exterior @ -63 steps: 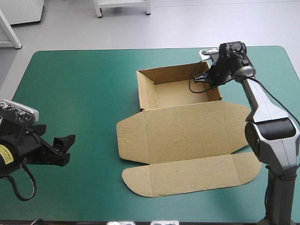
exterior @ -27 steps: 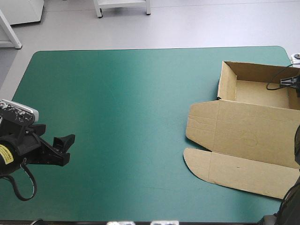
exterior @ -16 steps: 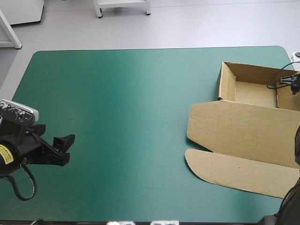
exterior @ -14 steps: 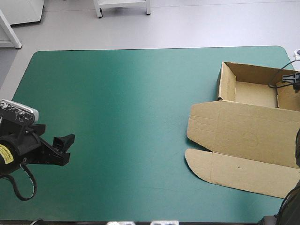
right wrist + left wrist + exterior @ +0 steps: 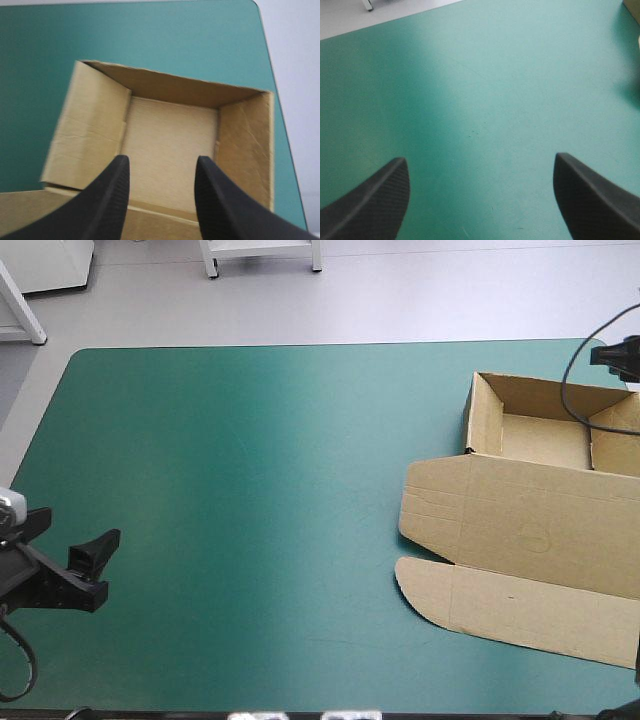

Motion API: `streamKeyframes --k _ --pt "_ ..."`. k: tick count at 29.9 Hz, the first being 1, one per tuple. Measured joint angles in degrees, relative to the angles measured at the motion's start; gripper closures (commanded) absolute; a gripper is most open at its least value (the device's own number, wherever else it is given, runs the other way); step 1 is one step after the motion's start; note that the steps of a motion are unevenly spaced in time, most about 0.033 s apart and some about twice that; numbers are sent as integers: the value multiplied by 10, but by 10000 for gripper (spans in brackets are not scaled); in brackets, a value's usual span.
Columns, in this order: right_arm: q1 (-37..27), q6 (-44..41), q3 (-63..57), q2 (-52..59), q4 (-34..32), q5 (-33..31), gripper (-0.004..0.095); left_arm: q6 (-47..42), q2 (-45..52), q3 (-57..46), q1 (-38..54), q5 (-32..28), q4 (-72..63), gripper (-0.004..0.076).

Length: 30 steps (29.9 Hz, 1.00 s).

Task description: Fold the box

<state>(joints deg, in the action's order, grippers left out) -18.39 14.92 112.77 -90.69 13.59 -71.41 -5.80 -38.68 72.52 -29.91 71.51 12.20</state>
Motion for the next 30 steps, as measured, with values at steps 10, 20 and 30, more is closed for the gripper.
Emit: streamKeyframes --k 10,20,30 --pt "211 18 -249 291 46 122 800 2 91 -84 0 -1 14 227" --pt "332 19 -585 613 44 212 925 39 196 -145 0 -31 -9 229" --pt "334 19 -756 786 42 212 925 50 301 -313 0 -115 -56 279"
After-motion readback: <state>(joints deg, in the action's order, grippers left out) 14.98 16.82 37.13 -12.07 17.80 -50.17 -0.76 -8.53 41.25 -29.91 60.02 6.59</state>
